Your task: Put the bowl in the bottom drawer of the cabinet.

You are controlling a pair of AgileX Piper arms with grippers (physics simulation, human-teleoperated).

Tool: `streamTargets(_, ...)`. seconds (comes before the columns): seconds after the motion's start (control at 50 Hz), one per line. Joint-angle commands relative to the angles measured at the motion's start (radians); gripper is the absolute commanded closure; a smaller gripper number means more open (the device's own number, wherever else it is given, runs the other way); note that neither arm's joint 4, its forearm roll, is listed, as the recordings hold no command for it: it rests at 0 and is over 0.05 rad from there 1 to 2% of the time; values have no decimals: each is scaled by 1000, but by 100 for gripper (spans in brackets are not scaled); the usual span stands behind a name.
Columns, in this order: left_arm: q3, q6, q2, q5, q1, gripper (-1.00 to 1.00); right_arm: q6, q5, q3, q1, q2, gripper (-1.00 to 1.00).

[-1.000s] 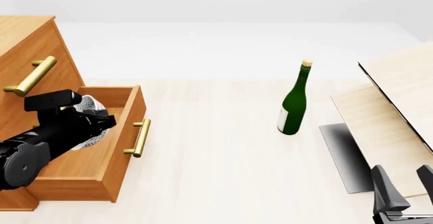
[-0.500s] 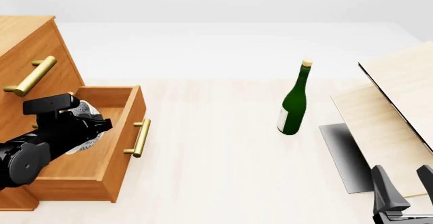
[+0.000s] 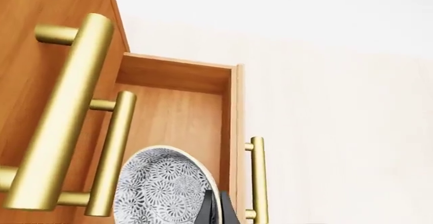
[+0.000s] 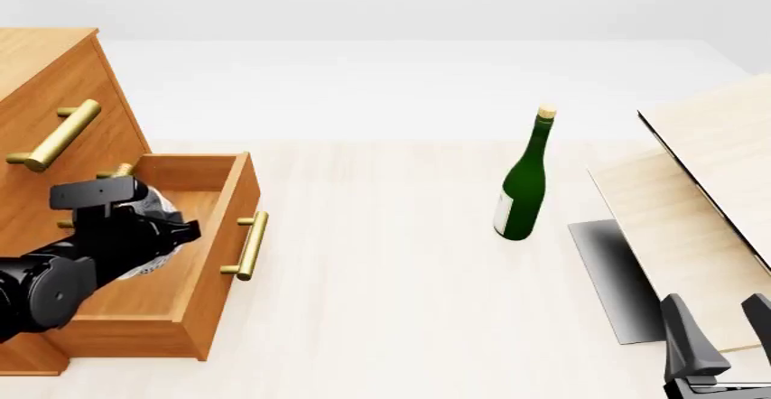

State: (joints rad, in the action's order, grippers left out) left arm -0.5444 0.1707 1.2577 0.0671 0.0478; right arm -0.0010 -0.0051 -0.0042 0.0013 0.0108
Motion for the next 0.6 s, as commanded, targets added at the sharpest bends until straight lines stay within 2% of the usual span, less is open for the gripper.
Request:
streamTargets(0.02, -13, -35, 20, -15, -20, 100, 0, 0, 0, 0, 0, -100)
streamTargets(0.06, -14, -56, 32, -18, -28, 100, 0, 0, 0, 0, 0, -100)
streamTargets(0.1, 8, -52, 59, 32, -24, 100, 0, 0, 0, 0, 0, -100)
streamTargets(0.16, 5, -63, 63, 29, -27, 100, 0, 0, 0, 0, 0, -100)
streamTargets(0.18, -19, -69, 39, -19, -32, 100, 0, 0, 0, 0, 0, -100)
streamTargets(0.2, -3, -69, 55, 14, -34, 100, 0, 0, 0, 0, 0, -100)
streamTargets(0.3, -27, -69, 34, -29, -36, 100, 0, 0, 0, 0, 0, -100)
streamTargets(0.38, -23, -67, 38, -23, -35, 100, 0, 0, 0, 0, 0, -100)
streamTargets(0.4, 3, -70, 59, 26, -36, 100, 0, 0, 0, 0, 0, -100)
streamTargets(0.46, 9, -68, 59, 31, -42, 100, 0, 0, 0, 0, 0, -100)
streamTargets(0.5, -16, -69, 32, -21, -45, 100, 0, 0, 0, 0, 0, -100)
streamTargets(0.56, 11, -68, 56, 31, -48, 100, 0, 0, 0, 0, 0, -100)
streamTargets(0.6, -13, -66, 37, -13, -46, 100, 0, 0, 0, 0, 0, -100)
